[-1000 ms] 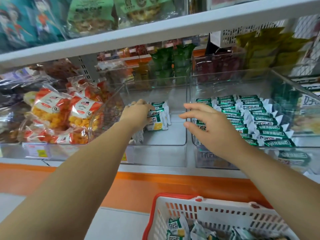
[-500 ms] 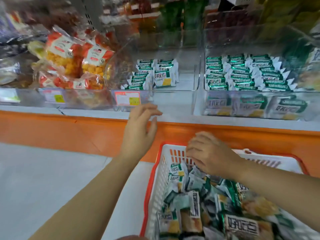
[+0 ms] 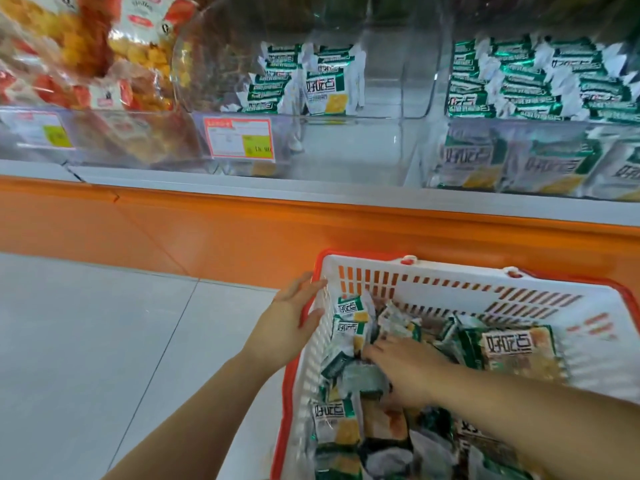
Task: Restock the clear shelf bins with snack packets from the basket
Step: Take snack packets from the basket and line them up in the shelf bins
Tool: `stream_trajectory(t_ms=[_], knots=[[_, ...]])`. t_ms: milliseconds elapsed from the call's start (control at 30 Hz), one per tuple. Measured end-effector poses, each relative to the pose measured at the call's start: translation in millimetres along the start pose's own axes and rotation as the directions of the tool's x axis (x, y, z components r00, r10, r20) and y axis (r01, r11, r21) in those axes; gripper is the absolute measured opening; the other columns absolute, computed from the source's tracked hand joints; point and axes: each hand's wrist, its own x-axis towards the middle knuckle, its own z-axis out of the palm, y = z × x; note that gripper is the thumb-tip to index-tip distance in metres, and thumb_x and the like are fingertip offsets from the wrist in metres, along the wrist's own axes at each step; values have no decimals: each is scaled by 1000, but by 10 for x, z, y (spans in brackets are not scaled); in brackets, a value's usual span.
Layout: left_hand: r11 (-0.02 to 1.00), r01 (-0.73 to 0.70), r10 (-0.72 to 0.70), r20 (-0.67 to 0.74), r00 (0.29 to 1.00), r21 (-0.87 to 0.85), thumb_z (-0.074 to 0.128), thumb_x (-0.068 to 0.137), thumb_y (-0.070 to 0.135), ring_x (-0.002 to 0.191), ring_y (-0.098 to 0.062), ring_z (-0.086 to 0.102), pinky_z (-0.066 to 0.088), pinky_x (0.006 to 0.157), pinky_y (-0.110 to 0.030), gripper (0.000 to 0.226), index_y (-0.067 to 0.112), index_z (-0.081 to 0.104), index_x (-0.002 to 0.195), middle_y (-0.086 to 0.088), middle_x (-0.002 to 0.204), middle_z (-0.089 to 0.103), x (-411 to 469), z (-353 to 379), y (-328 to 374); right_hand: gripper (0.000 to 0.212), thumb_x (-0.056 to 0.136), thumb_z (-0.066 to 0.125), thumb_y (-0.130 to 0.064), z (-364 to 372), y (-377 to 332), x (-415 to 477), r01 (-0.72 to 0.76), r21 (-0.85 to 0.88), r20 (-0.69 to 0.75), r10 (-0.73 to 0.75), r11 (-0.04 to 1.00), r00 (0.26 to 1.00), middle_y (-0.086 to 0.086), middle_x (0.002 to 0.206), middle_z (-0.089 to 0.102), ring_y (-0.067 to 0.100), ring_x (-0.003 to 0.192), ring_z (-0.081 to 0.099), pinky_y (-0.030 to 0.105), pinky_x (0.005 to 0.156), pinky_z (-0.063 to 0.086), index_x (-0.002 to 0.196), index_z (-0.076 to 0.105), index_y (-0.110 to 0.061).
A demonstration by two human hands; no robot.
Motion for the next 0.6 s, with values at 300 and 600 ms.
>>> stream_trajectory(t_ms=[300,600], knots=[[985,52,-91,248,964,162,52,96,30,138,-18,30,25,109,-27,42,29,47,138,1,152,31,50,-416,351,30,93,49,-37,-741,271,-408,-149,612,79,127,777,989,4,89,56,15,76,55,22,69,50,106,53,-10],[917,66,97,379,920,-394,57,93,29,115,-1,54,45,101,-31,32,39,51,124,18,125,58,-140,-1385,1527,43,100,32,-39,-1411,198,-1394,-15,979,-11,123,204,992,21,102,57,21,60,53,34,66,47,122,45,-5]])
